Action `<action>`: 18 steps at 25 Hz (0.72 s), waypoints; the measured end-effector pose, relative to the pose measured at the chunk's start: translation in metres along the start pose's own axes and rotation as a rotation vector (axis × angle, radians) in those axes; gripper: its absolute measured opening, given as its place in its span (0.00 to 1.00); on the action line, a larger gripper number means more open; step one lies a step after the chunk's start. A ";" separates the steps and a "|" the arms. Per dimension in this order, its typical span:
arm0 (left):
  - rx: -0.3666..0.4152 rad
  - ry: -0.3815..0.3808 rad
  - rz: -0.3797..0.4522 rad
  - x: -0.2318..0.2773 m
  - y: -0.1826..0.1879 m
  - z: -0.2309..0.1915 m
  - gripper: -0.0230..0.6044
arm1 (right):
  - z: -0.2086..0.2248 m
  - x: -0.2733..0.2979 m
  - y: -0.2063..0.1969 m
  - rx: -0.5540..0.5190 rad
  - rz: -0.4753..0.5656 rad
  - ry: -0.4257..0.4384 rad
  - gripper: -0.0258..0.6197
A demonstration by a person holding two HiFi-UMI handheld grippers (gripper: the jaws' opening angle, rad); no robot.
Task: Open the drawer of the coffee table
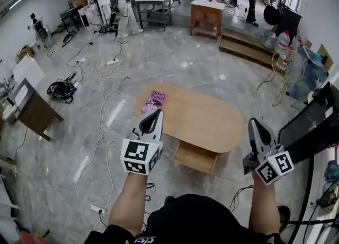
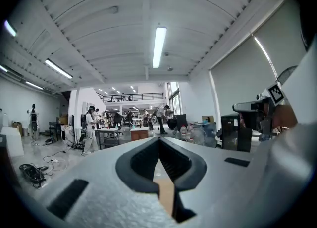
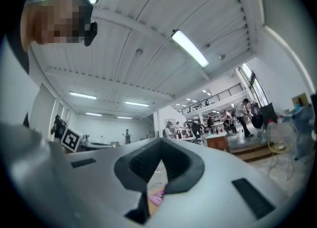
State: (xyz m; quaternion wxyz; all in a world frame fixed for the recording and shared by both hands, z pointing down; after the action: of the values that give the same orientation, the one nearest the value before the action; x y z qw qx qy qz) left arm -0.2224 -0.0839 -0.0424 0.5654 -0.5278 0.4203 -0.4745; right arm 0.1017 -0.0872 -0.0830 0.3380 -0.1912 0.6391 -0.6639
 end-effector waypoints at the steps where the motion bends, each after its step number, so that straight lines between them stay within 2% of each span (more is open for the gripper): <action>1: 0.003 -0.004 -0.012 -0.004 -0.006 0.001 0.04 | -0.001 -0.006 -0.004 0.039 0.010 -0.008 0.04; 3: -0.023 -0.006 -0.030 -0.011 -0.019 -0.002 0.04 | -0.003 -0.013 -0.017 0.067 0.003 -0.021 0.04; 7: -0.082 0.003 -0.064 -0.016 -0.043 -0.006 0.04 | -0.006 -0.002 -0.039 0.022 -0.052 -0.020 0.04; 12: -0.079 -0.022 -0.104 -0.024 -0.064 0.006 0.04 | -0.021 0.010 -0.044 -0.048 -0.087 0.014 0.04; 18: -0.084 -0.040 -0.072 -0.008 -0.045 0.014 0.04 | -0.018 0.014 -0.043 -0.037 -0.101 0.013 0.04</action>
State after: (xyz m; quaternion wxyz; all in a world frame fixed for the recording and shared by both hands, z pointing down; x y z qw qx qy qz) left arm -0.2147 -0.0733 0.0037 0.5337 -0.5750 0.4092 -0.4660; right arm 0.0708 -0.0853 -0.0457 0.2960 -0.2251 0.6431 -0.6694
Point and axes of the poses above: the fingertips, and each gripper's own axes: x forward along the fingers, z to its right, y out of its top, the point moved 4 cm from there along -x, backward along the fingers, and after that the axes turned 6 degrees about y, right-handed, at the moved point
